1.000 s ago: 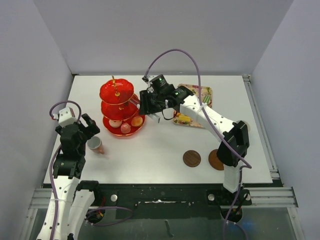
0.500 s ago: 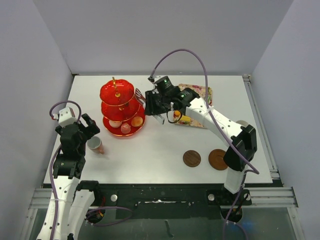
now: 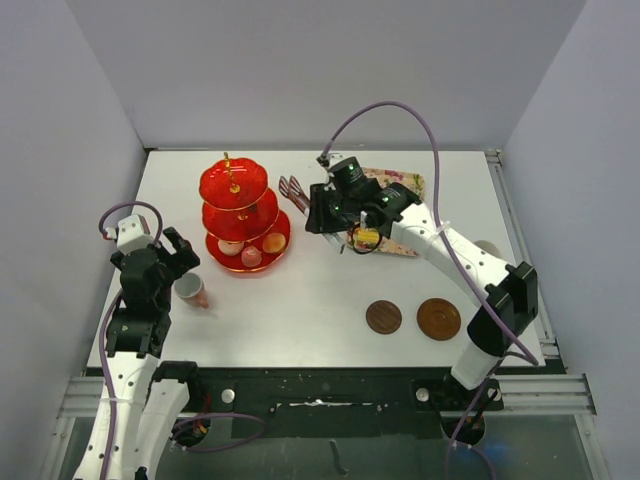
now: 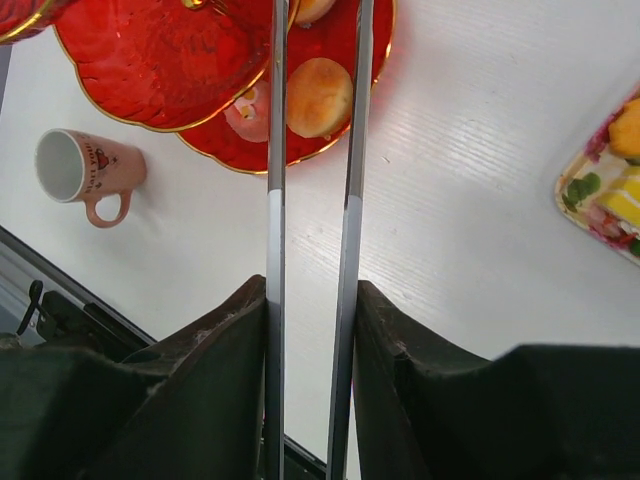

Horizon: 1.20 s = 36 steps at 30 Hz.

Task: Serve the afternoon tea
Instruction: Adjust the dessert on the tray.

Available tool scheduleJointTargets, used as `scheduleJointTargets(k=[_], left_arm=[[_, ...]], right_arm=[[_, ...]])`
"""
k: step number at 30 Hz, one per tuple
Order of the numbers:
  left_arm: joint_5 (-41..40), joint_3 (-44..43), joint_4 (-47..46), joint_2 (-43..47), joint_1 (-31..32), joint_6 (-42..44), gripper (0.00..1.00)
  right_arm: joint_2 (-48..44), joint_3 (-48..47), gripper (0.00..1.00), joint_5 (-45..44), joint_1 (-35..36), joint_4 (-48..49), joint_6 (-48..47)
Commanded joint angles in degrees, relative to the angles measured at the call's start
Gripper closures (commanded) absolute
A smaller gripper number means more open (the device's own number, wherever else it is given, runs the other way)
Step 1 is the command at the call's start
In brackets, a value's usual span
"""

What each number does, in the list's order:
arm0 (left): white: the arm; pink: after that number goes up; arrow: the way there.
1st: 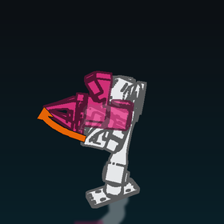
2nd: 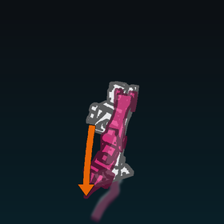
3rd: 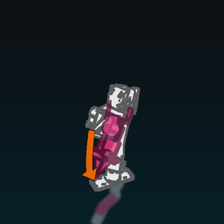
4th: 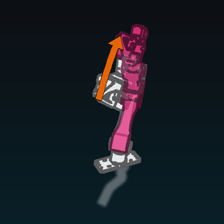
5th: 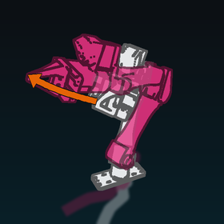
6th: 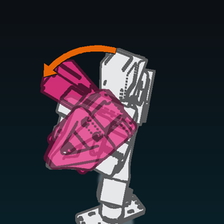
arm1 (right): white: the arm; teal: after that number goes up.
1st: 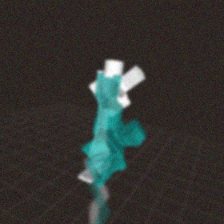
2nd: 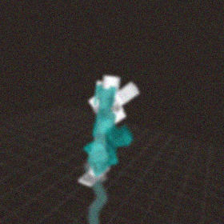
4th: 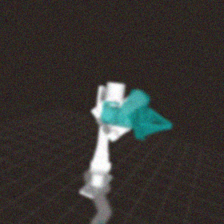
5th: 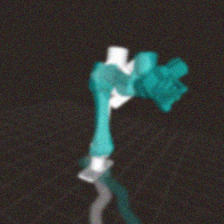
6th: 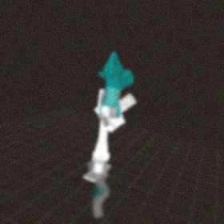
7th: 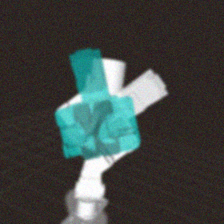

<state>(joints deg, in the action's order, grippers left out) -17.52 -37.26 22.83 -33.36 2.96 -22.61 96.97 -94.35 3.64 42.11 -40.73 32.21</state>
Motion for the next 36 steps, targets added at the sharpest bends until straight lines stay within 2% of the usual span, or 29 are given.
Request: scheduleJointTargets(k=[1, 20, 31, 36], left_arm=[[0.56, -0.63, -3.67, 0.41, 0.03, 0.90, 0.18], [0.73, -0.63, -3.58, 0.60, 0.12, 0.81, 0.18], [1.09, -0.63, -3.75, 0.49, 0.11, 0.81, 0.18], [1.02, -0.63, -3.76, 0.58, 0.11, 0.82, 0.18]], right_arm=[[-5.65, 2.34, 0.67, -1.18, -1.99, 4.55, 1.24], [-17.40, 16.99, 0.68, -1.42, -17.12, 3.21, 0.13], [-18.73, 21.55, 0.69, 2.07, -33.33, 2.23, -3.74], [-17.27, 22.60, 0.69, 3.54, -38.10, 2.67, -5.35]])
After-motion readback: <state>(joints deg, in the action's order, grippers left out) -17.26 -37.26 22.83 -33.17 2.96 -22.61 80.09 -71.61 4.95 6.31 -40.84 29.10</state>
